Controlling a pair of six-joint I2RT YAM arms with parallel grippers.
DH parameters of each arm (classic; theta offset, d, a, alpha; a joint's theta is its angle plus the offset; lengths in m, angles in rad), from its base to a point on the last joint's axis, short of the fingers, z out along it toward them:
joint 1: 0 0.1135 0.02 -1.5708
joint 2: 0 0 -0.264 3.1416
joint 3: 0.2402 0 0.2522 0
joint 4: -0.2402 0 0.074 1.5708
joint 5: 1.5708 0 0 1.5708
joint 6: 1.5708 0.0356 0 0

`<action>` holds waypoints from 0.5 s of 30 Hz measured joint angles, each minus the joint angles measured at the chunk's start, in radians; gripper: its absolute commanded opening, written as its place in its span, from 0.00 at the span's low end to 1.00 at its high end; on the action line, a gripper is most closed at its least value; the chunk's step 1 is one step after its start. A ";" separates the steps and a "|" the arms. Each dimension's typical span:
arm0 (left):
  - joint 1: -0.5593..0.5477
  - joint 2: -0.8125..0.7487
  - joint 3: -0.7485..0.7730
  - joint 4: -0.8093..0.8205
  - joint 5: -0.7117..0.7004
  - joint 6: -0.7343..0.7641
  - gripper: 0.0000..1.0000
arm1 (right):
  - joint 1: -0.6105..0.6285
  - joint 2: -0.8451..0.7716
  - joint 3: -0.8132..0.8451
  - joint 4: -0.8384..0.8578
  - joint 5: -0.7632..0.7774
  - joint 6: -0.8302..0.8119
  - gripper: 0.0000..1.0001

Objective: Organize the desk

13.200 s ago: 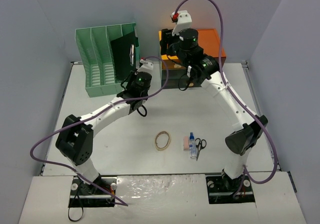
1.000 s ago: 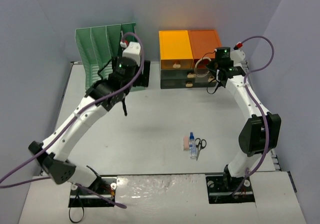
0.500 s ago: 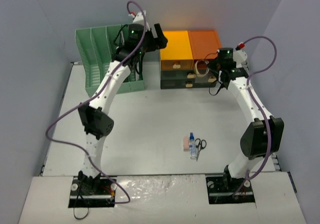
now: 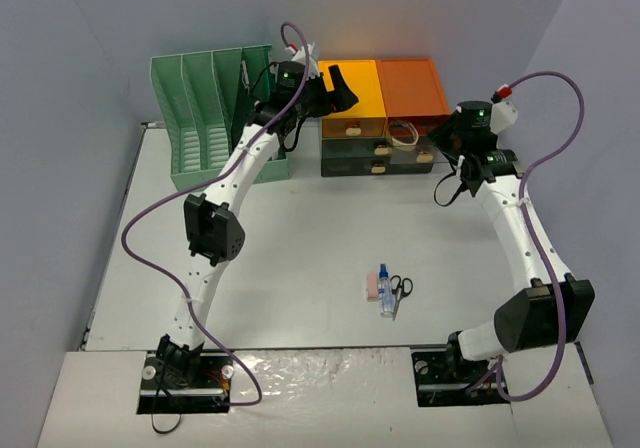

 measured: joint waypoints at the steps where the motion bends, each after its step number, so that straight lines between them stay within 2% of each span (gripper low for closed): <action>1: 0.000 0.000 -0.004 0.004 0.009 0.000 0.83 | 0.000 -0.021 -0.010 -0.004 0.001 -0.007 0.42; 10: -0.004 0.001 -0.017 0.021 0.029 0.003 0.82 | -0.005 -0.142 -0.174 -0.043 0.023 -0.030 0.43; 15: -0.008 0.000 -0.030 0.037 0.020 0.013 0.82 | -0.005 -0.149 -0.268 -0.089 0.030 -0.044 0.42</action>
